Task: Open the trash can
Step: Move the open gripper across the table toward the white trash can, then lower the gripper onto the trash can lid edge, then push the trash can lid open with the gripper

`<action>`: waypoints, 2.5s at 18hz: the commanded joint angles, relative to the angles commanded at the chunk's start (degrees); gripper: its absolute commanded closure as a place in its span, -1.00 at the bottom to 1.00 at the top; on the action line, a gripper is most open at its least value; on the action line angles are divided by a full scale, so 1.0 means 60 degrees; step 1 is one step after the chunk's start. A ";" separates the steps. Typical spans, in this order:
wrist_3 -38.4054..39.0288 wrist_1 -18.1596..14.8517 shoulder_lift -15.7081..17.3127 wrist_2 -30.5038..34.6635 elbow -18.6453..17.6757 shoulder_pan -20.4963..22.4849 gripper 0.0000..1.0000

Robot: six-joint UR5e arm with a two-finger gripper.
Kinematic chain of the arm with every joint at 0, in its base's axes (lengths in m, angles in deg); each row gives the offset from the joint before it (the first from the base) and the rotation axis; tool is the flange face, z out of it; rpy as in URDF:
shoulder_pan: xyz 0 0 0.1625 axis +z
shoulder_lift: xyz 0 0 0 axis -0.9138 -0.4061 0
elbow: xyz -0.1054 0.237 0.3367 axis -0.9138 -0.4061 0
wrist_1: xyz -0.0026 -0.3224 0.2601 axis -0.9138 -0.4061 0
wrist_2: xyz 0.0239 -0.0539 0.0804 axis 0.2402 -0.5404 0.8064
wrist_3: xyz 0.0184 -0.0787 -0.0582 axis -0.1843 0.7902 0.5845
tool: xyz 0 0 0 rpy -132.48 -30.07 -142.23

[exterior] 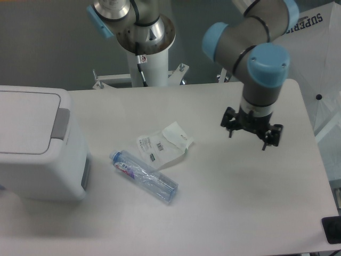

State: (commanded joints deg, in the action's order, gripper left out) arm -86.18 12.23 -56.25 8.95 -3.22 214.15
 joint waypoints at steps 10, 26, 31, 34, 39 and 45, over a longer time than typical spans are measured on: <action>0.4396 -0.0132 0.1039 -0.1670 0.0512 -0.1538 -1.00; 0.7036 -0.0015 0.2359 -0.3048 0.0235 -0.3414 -1.00; 0.7036 0.0000 0.2300 -0.3018 0.0146 -0.3634 -1.00; 0.7021 0.0043 0.2329 -0.3004 -0.0072 -0.3693 -1.00; 0.6992 0.0073 0.2315 -0.2989 -0.0293 -0.3737 -1.00; 0.7007 0.0073 0.2344 -0.2989 -0.0410 -0.3737 -1.00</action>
State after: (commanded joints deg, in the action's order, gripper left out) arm -44.14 12.67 -42.19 -8.98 -5.68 191.72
